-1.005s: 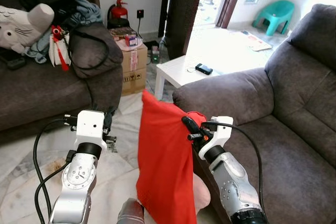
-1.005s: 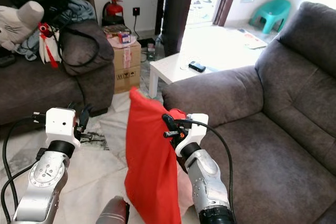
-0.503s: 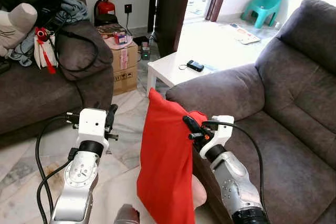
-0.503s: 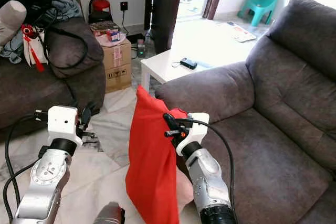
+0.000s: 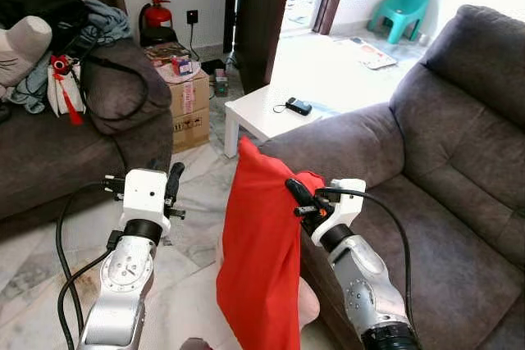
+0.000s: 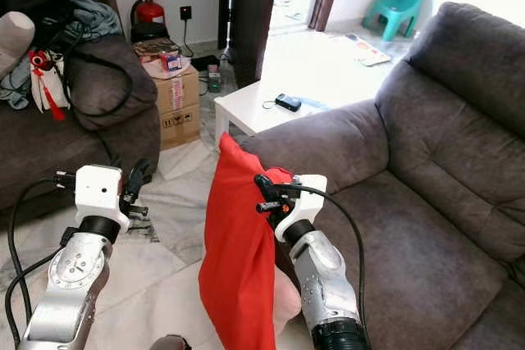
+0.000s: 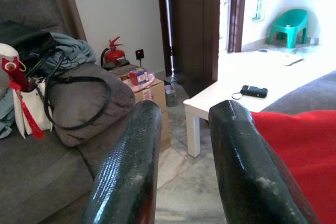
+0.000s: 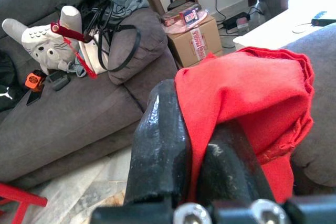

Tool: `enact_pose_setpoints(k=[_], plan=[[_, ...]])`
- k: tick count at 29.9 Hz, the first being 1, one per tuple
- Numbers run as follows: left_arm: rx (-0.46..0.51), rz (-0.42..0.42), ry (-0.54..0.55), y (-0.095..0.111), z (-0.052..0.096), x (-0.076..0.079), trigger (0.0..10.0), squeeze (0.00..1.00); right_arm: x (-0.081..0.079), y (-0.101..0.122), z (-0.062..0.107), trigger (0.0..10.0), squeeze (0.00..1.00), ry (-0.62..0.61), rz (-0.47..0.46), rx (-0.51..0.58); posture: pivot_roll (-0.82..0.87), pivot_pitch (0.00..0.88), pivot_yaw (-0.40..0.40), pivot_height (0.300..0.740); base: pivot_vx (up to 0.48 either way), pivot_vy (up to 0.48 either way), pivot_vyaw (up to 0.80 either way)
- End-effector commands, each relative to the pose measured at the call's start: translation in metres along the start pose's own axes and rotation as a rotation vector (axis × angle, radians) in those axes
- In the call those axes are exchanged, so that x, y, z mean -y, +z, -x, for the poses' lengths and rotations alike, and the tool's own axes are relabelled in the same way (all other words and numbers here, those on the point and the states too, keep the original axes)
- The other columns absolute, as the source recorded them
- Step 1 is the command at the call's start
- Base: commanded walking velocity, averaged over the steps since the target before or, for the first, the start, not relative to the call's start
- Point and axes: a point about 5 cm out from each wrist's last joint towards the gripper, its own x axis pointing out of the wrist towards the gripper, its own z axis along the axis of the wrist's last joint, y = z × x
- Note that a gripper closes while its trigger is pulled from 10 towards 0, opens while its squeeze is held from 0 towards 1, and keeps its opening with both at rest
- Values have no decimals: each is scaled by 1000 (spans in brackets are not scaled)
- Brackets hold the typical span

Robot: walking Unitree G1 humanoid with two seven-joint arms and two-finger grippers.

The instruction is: Move the pillow to the sofa from floor

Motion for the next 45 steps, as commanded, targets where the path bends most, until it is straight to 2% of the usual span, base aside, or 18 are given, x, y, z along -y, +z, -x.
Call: enact_pose_setpoints(k=[1,3,5,9,11,12,14,22,23,27,31,32,33,34,37,38,42,45], plan=[[6,-24,-11,1,-2,1,10000,0,-7,30,-10,10000,0,45,50,140,254,0,-147,740,0,0,0],[6,-26,-9,2,-2,0,10000,0,-9,33,-11,10000,0,56,44,153,255,0,-146,740,0,0,0],[6,-25,-5,2,-3,0,10000,0,-22,42,-14,10000,0,147,10,188,257,0,-148,740,0,0,0],[7,-24,-3,2,-3,0,10000,0,-38,55,-17,10000,0,248,-26,226,255,0,-146,740,0,0,0],[8,-23,-3,2,-4,0,10000,0,-52,63,-16,10000,0,353,-47,240,253,0,-146,740,0,0,0],[8,-23,-3,2,-4,0,10000,0,-52,63,-16,10000,0,353,-47,240,253,0,-146,740,0,0,0],[8,-26,-4,3,-4,0,10000,0,-65,66,-13,10000,0,471,-61,223,251,0,-143,740,0,0,0],[12,-30,-1,4,-5,-1,10000,0,-80,55,0,10000,0,669,-121,135,260,0,-147,740,0,0,0],[13,-31,0,4,-5,-2,10000,0,-84,54,5,10000,0,726,-164,115,262,0,-147,740,0,0,0],[13,-34,7,5,-5,-4,10000,0,-89,63,12,10000,0,803,-192,135,260,0,-148,740,0,0,0],[14,-34,7,5,-5,-4,10000,0,-86,66,11,10000,0,787,-194,148,257,0,-148,740,0,0,0],[13,-32,4,4,-5,-2,10000,0,-73,66,5,10000,0,675,-157,157,254,0,-147,740,0,0,0],[12,-29,1,4,-5,-1,10000,0,-66,66,1,10000,0,614,-135,158,255,0,-147,740,0,0,0],[13,-16,-6,5,-6,1,10000,0,-52,65,-7,10000,0,477,-93,150,254,0,-148,740,0,0,0],[15,15,-15,7,-6,3,10000,0,-39,66,-14,10000,0,362,-56,148,254,0,-148,740,0,0,0],[20,52,-22,10,-6,4,10000,0,-32,68,-16,10000,0,311,-78,162,259,0,-152,740,0,0,0],[28,111,-65,18,-4,5,10000,0,-22,68,-17,10000,0,247,-99,169,269,0,-155,740,0,0,0],[5,165,-146,23,1,5,10000,0,-17,62,-17,10000,0,234,-89,151,280,0,-156,740,0,0,0]])
